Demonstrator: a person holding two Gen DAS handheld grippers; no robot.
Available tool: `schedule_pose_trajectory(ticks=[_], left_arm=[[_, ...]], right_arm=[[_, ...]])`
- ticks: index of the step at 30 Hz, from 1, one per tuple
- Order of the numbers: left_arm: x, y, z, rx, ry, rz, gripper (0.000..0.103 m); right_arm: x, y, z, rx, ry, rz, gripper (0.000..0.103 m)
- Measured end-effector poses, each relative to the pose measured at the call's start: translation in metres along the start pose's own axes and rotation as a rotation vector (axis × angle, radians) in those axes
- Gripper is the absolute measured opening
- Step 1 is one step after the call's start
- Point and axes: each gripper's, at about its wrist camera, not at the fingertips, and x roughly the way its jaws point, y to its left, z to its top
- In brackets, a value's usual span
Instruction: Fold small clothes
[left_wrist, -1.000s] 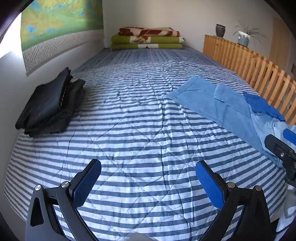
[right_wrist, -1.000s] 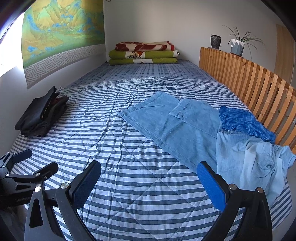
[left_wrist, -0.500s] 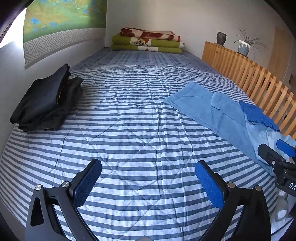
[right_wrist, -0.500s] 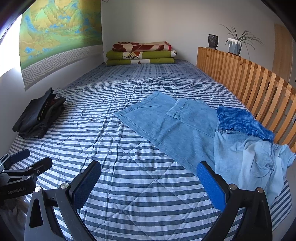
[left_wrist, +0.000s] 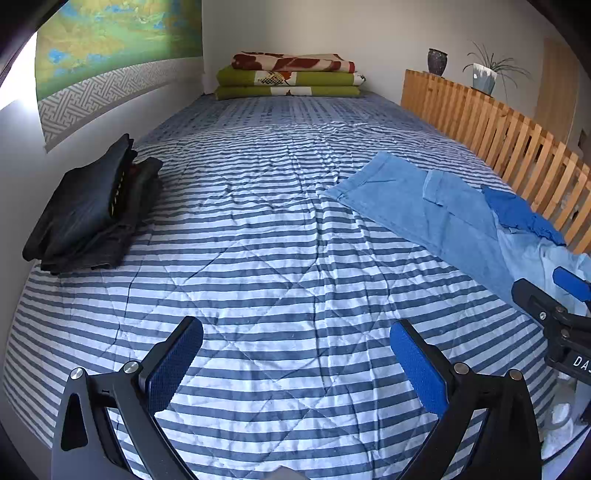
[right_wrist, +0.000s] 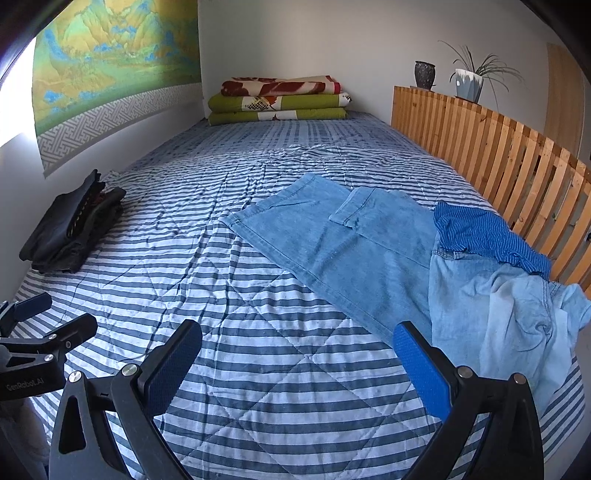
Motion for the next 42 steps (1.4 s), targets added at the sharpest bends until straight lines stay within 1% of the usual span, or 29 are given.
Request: schedule_pose_trajectory(ticks=[4,7,9,13,17,21,23,27,30,36,42], left_arm=[[0.004,0.005,0.001,-0.027,0.007,0.008,0.103],[0.014,0.014,0.001,-0.070,0.038,0.013,0.103],[0.019,0.017,0.001,-0.078,0.054,-0.008,0.103],[0.022,0.013,0.000,-0.053,0.031,-0.001,0.103],[0.024,0.010,0.002,-0.054,0.017,0.002,0.103],[0.035,0.009,0.003,-0.046,0.034,-0.037,0.103],[0.040,0.007,0.002,-0.040,0.040,-0.043,0.103],[0.048,0.006,0.000,-0.028,0.041,-0.053,0.103],[0.052,0.005,-0.001,-0.021,0.037,-0.037,0.103],[0.057,0.013,-0.001,-0.040,0.028,-0.029,0.103],[0.057,0.021,0.001,-0.068,0.024,-0.025,0.103]], right_arm=[[0.003,-0.003,0.000,0.010,0.003,-0.009,0.102],[0.006,-0.006,0.000,0.014,0.005,-0.017,0.102],[0.009,-0.007,-0.001,0.012,0.008,-0.022,0.102],[0.013,-0.009,-0.001,0.009,0.005,-0.023,0.102],[0.019,-0.010,-0.002,-0.002,-0.002,-0.028,0.102],[0.025,-0.012,-0.006,-0.007,-0.019,-0.028,0.102],[0.030,-0.014,-0.008,-0.002,-0.022,-0.014,0.102],[0.043,-0.021,-0.010,0.028,0.019,0.011,0.102],[0.049,-0.022,-0.009,0.026,0.031,-0.016,0.102],[0.057,-0.021,-0.009,0.024,0.056,-0.035,0.102],[0.058,-0.023,-0.008,0.030,0.057,-0.042,0.102]])
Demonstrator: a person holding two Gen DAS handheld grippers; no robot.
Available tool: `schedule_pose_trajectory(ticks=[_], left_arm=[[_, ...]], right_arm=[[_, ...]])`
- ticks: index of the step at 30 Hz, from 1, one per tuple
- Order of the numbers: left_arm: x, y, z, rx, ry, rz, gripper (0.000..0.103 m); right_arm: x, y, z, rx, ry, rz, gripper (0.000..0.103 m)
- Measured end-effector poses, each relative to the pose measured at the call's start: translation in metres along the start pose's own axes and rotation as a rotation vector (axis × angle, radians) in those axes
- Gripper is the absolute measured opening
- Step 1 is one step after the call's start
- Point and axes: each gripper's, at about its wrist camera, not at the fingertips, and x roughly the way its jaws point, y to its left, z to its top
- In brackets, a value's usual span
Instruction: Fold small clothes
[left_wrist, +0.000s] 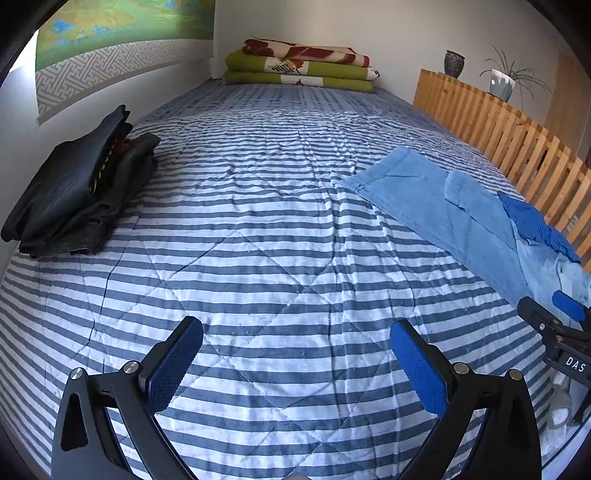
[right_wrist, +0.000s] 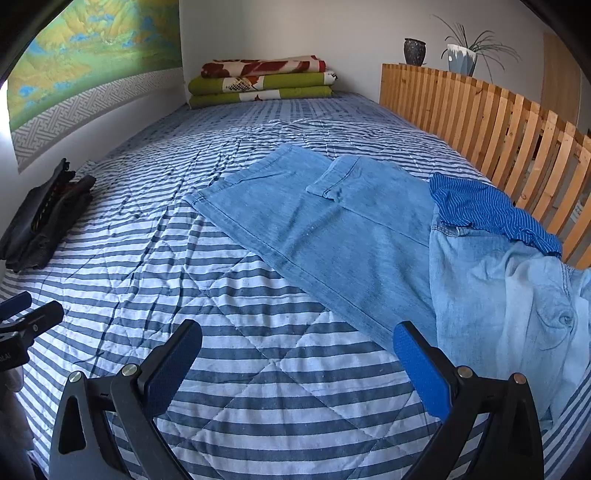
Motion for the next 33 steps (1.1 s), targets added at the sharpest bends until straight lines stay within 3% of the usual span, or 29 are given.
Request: schedule_pose_trajectory(ticks=[7,11,16,21,27,31,33], left_arm=[[0.001,0.001,0.000,0.000,-0.002,0.016,0.103],[0.003,0.004,0.002,-0.012,-0.007,0.027,0.103],[0.005,0.007,0.005,-0.020,-0.010,0.041,0.103],[0.011,0.008,0.004,-0.018,0.005,0.045,0.103],[0.020,0.007,0.002,-0.019,0.025,0.050,0.103],[0.025,0.008,0.001,-0.030,0.041,0.041,0.103],[0.026,0.008,0.000,-0.026,0.042,0.045,0.103]], right_arm=[[-0.002,-0.003,0.007,-0.013,-0.020,-0.016,0.102],[-0.008,-0.019,0.031,-0.012,-0.085,-0.079,0.102],[0.000,-0.075,0.063,0.114,-0.091,-0.142,0.102],[0.015,-0.145,0.085,0.206,-0.072,-0.313,0.102],[0.039,-0.225,0.088,0.306,0.004,-0.451,0.102],[0.058,-0.261,0.081,0.370,0.062,-0.459,0.102],[0.063,-0.269,0.079,0.394,0.077,-0.438,0.095]])
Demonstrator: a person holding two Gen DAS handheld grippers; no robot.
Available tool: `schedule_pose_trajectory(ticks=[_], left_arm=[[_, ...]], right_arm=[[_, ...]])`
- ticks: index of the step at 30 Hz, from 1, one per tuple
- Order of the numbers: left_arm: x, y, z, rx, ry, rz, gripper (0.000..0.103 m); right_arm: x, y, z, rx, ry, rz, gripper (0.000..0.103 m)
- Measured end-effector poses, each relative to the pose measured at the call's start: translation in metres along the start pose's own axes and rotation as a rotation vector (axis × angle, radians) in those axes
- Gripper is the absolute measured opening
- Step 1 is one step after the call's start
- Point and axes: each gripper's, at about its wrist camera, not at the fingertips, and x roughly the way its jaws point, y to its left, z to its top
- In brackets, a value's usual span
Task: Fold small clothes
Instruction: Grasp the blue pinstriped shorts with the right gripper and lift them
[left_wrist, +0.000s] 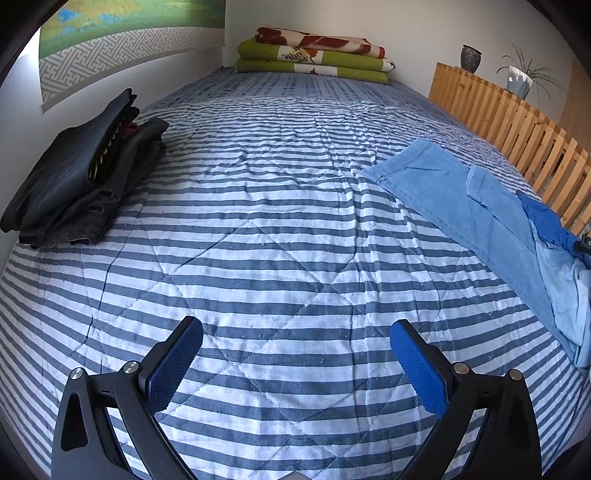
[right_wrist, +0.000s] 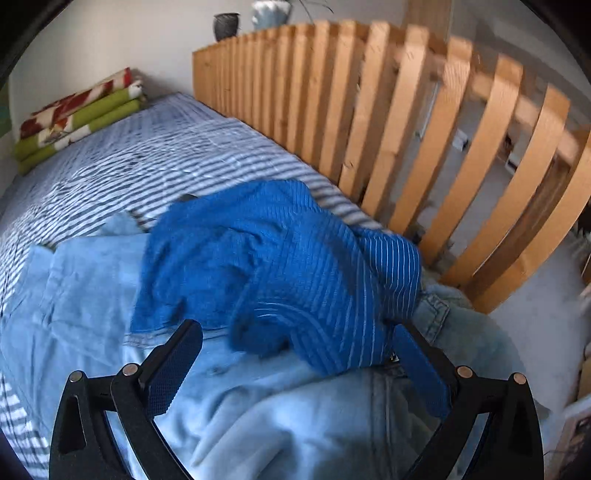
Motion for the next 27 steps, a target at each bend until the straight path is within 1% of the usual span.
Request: schedule_pose_trajectory(ticks=[1,2,3,4,5,6,9,11,14,16,19,23,27], left_arm=[[0.001,0.000,0.000,0.000,0.000,0.002,0.103],[0.001,0.000,0.000,0.001,0.000,0.003,0.103],[0.001,0.000,-0.001,0.002,0.000,0.005,0.103],[0.001,0.000,-0.001,0.003,0.000,0.007,0.103],[0.001,0.000,-0.001,0.003,0.000,0.007,0.103],[0.001,0.001,-0.001,0.003,-0.001,0.006,0.103],[-0.003,0.003,-0.001,0.006,-0.013,0.004,0.103],[-0.005,0.005,0.000,0.004,-0.017,0.004,0.103],[-0.008,0.009,0.001,-0.005,-0.022,0.003,0.103],[-0.011,0.011,0.001,-0.009,-0.029,0.003,0.103],[-0.014,0.013,0.001,-0.011,-0.034,0.003,0.103],[-0.015,0.015,0.000,-0.012,-0.039,0.005,0.103],[-0.020,0.019,0.001,-0.015,-0.055,0.006,0.103]], right_arm=[[0.004,-0.002,0.001,0.005,0.016,0.019,0.090],[0.006,-0.002,0.001,0.009,0.026,0.024,0.076],[0.004,-0.003,-0.001,0.013,0.022,0.011,0.062],[0.003,-0.002,-0.001,0.010,0.013,0.003,0.055],[0.001,-0.001,0.000,0.006,0.011,0.012,0.039],[-0.003,-0.001,0.000,0.007,0.005,0.022,0.026],[-0.020,0.003,0.003,0.013,-0.050,0.057,0.012],[-0.034,0.004,0.004,0.022,-0.090,0.108,0.011],[-0.056,0.004,0.004,0.074,-0.102,0.253,0.009],[-0.073,0.008,0.002,0.075,-0.119,0.347,0.009],[-0.101,0.022,-0.006,0.036,-0.140,0.427,0.009],[-0.136,0.039,-0.020,-0.011,-0.139,0.590,0.009],[-0.178,0.072,-0.040,-0.123,-0.142,0.723,0.008]])
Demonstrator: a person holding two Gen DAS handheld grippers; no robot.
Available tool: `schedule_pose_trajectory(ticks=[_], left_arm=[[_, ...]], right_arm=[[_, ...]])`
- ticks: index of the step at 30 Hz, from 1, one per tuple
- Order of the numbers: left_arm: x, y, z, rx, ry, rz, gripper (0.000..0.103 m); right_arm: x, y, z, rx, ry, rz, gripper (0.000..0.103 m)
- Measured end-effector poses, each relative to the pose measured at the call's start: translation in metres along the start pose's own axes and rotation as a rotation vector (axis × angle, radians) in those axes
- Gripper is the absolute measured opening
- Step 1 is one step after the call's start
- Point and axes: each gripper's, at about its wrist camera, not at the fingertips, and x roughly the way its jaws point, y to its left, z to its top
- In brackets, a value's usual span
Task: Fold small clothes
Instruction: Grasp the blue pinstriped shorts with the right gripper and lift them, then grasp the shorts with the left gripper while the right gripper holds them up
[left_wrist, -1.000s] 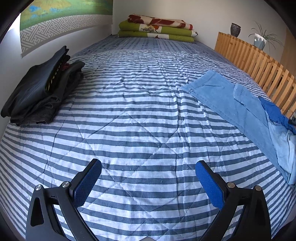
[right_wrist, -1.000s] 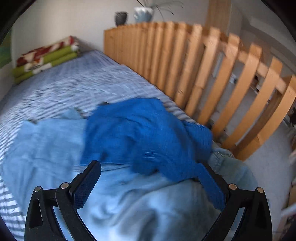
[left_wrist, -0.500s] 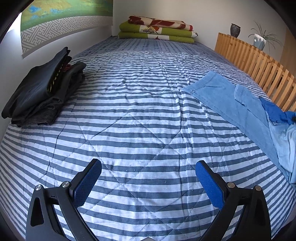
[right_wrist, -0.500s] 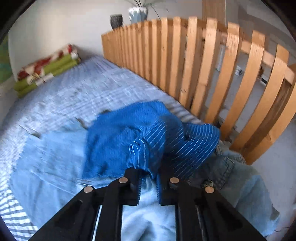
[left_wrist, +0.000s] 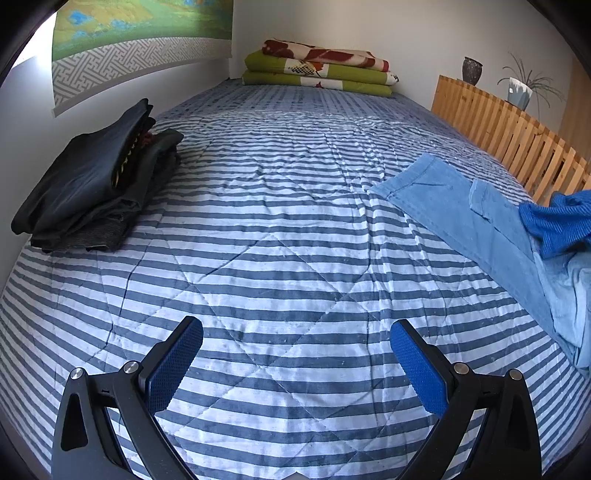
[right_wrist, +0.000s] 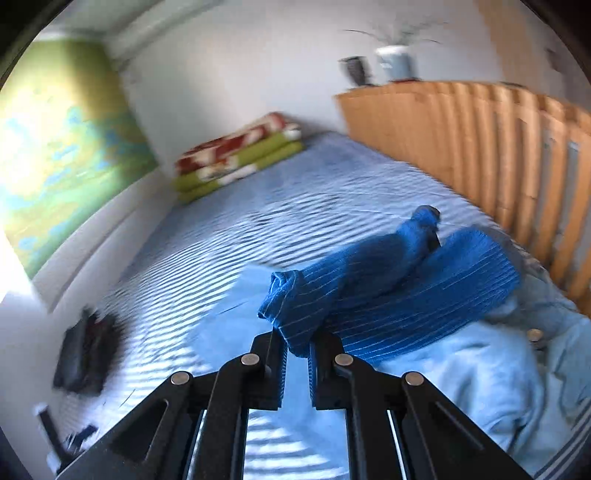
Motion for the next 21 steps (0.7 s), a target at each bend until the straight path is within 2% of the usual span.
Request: schedule_pose_trajectory(ticks=[3,6,9,11,13,15,16,19,21], left_arm=[[-0.007,0.002,0.001,0.000,-0.019,-0.002,0.103],[-0.017,0.005,0.002,-0.001,-0.052,0.000,0.103],[-0.025,0.006,0.002,-0.001,-0.068,-0.020,0.103],[-0.027,0.006,0.002,0.001,-0.071,-0.035,0.103],[-0.026,0.004,0.001,0.018,-0.066,-0.046,0.103],[-0.025,0.001,-0.001,0.046,-0.061,-0.041,0.103],[-0.025,0.000,-0.003,0.055,-0.063,-0.042,0.103],[-0.023,-0.007,-0.008,0.113,-0.046,-0.091,0.103],[-0.020,-0.015,-0.013,0.143,-0.027,-0.116,0.103]], right_arm=[[-0.018,0.042,-0.009,-0.051,0.024,0.150,0.008],[-0.046,0.078,-0.017,-0.085,0.012,0.304,0.008],[-0.046,0.097,-0.026,-0.076,0.044,0.371,0.008],[-0.021,0.099,-0.034,-0.075,0.104,0.343,0.008],[0.015,0.098,-0.048,-0.111,0.155,0.220,0.012],[0.052,0.100,-0.063,-0.212,0.207,0.059,0.027],[0.066,0.099,-0.070,-0.246,0.238,0.002,0.030],[0.084,0.086,-0.077,-0.217,0.307,0.013,0.035],[0.087,0.073,-0.079,-0.165,0.323,0.007,0.049]])
